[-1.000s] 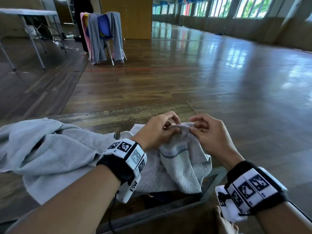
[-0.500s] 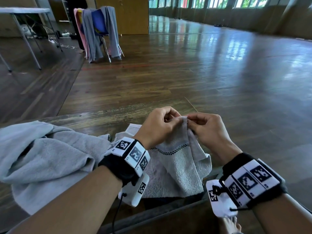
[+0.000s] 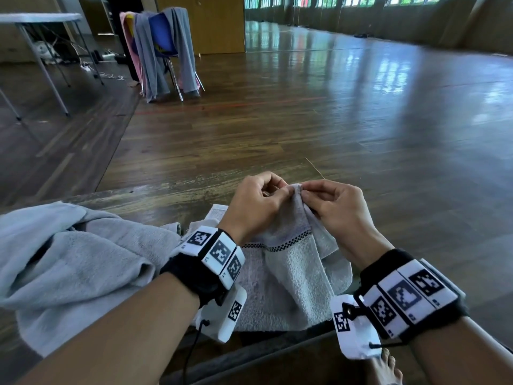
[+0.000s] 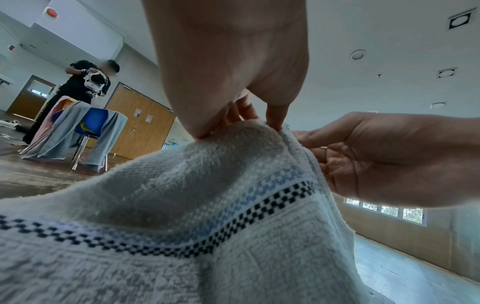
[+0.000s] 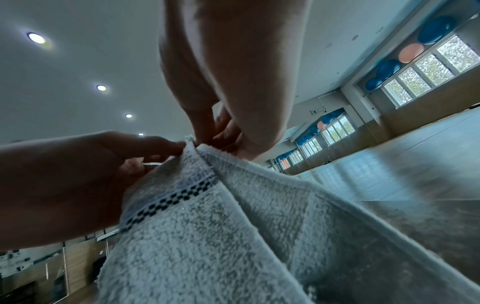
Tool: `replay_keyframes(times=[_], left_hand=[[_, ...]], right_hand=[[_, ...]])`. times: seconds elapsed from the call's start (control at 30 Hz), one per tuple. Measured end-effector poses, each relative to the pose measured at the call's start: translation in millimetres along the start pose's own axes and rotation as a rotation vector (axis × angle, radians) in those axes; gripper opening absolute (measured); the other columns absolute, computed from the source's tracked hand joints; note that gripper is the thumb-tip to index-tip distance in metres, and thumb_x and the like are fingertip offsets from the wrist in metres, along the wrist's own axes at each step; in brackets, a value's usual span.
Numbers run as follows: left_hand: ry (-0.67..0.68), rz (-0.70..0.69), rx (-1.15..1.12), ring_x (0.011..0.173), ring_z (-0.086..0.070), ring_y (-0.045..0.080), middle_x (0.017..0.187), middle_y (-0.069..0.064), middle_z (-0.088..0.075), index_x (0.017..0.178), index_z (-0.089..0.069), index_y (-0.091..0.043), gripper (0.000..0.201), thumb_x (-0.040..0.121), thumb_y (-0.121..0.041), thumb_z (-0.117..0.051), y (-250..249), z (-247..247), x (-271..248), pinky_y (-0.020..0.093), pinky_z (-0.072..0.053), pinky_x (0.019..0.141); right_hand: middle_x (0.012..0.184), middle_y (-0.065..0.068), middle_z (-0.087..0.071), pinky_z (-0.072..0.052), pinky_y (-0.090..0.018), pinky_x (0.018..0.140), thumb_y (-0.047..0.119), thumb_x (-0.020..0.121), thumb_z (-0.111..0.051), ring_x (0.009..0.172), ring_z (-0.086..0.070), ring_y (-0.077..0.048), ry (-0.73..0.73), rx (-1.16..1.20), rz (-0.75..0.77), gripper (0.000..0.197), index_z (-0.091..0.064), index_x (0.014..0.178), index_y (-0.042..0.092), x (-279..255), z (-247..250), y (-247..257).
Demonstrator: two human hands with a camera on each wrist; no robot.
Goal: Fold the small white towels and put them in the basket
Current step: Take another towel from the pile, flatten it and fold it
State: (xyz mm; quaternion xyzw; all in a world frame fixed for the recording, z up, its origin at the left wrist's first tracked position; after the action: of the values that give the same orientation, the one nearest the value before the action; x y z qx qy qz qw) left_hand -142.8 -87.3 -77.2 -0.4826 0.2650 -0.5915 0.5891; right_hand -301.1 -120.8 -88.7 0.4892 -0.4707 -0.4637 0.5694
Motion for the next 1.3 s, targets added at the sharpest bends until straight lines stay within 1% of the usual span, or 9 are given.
replay_keyframes(times=[0.2,0.37,0.47,0.57,0.7,0.93,1.1,1.17,1.3], left_hand=[[-0.003,0.008,-0.015,0.067,-0.057,0.007,0.08,0.007,-0.069,0.088,-0.07,-0.01,0.018,0.091,-0.028,-0.07,0.7,-1.0,-0.6,0.021,-0.049,0.061],[-0.001,-0.001,-0.004,0.065,-0.059,0.01,0.077,0.008,-0.071,0.082,-0.07,-0.008,0.028,0.09,-0.035,-0.07,1.5,-1.4,-1.9,0.03,-0.052,0.061],[0.007,-0.002,0.051,0.063,-0.064,0.015,0.073,0.005,-0.072,0.077,-0.073,-0.008,0.034,0.089,-0.039,-0.07,1.1,-0.7,-1.4,0.036,-0.053,0.061],[0.016,-0.022,0.085,0.079,-0.069,0.022,0.086,0.005,-0.072,0.077,-0.075,-0.007,0.035,0.09,-0.039,-0.068,0.1,-0.3,-1.0,0.043,-0.057,0.073],[0.027,-0.043,0.115,0.082,-0.068,0.019,0.089,0.004,-0.072,0.074,-0.076,-0.006,0.038,0.091,-0.038,-0.068,-1.6,0.6,-0.8,0.041,-0.055,0.077],[0.061,-0.051,0.16,0.066,-0.061,0.013,0.079,0.005,-0.07,0.067,-0.07,-0.014,0.039,0.092,-0.043,-0.065,1.5,-0.3,0.0,0.029,-0.048,0.065],[0.066,-0.026,0.079,0.069,-0.066,0.017,0.077,0.0,-0.071,0.088,-0.071,-0.014,0.027,0.089,-0.041,-0.07,1.3,-1.0,-1.8,0.033,-0.053,0.065],[0.042,-0.055,0.057,0.07,-0.064,0.014,0.081,0.0,-0.069,0.092,-0.068,-0.014,0.026,0.087,-0.039,-0.073,-0.2,-0.5,-2.5,0.034,-0.055,0.067],[0.014,-0.081,0.059,0.07,-0.064,0.015,0.082,0.002,-0.069,0.09,-0.068,-0.014,0.023,0.087,-0.035,-0.074,-2.2,1.2,-2.3,0.036,-0.058,0.069]], right_hand=[[0.087,-0.007,-0.079,-0.06,-0.043,0.088,0.009,0.088,-0.075,0.084,-0.074,-0.022,0.035,0.036,-0.048,0.01,-0.079,0.085,0.017,2.7,0.5,-5.2],[0.083,-0.004,-0.078,-0.056,-0.028,0.069,0.03,0.092,-0.073,0.074,-0.072,-0.012,0.108,0.097,-0.081,0.017,-0.08,0.087,0.016,0.7,-3.6,-3.2],[0.09,-0.012,-0.078,-0.059,-0.032,0.079,0.024,0.086,-0.079,0.082,-0.071,-0.015,0.066,0.059,-0.002,0.01,-0.076,0.088,0.015,-0.3,-4.7,-2.1],[0.091,-0.016,-0.075,-0.056,-0.036,0.087,0.015,0.085,-0.079,0.083,-0.067,-0.015,0.054,0.066,0.024,0.007,-0.072,0.086,0.016,0.0,-5.7,-1.4],[0.076,0.004,-0.071,-0.056,-0.029,0.08,0.011,0.082,-0.081,0.078,-0.067,-0.01,0.061,0.059,0.051,0.012,-0.071,0.085,0.017,2.0,-3.4,-0.8],[0.089,-0.007,-0.072,-0.058,-0.034,0.082,0.009,0.08,-0.083,0.081,-0.068,-0.015,0.063,0.024,0.048,0.016,-0.072,0.09,0.014,1.8,0.3,1.3],[0.092,-0.005,-0.075,-0.06,-0.025,0.08,0.007,0.08,-0.083,0.083,-0.072,-0.014,0.09,0.015,0.048,0.022,-0.073,0.097,0.016,2.5,1.3,0.6],[0.093,-0.009,-0.077,-0.06,-0.028,0.081,0.006,0.08,-0.083,0.083,-0.073,-0.016,0.086,-0.018,0.053,0.019,-0.075,0.092,0.019,3.3,0.1,0.1],[0.073,0.007,-0.075,-0.056,-0.019,0.067,0.011,0.08,-0.084,0.07,-0.07,-0.004,0.087,-0.068,0.094,0.021,-0.078,0.072,0.029,4.8,0.7,-1.6]])
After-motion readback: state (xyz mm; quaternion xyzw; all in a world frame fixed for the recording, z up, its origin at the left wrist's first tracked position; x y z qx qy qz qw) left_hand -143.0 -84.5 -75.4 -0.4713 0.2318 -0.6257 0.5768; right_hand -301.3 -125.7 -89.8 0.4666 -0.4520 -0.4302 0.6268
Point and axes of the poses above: each hand's wrist, its own x-axis towards the middle knuckle, its own z-axis out of the back of the hand, y = z × x, the point moved 1 cm from there along x, towards the middle knuckle
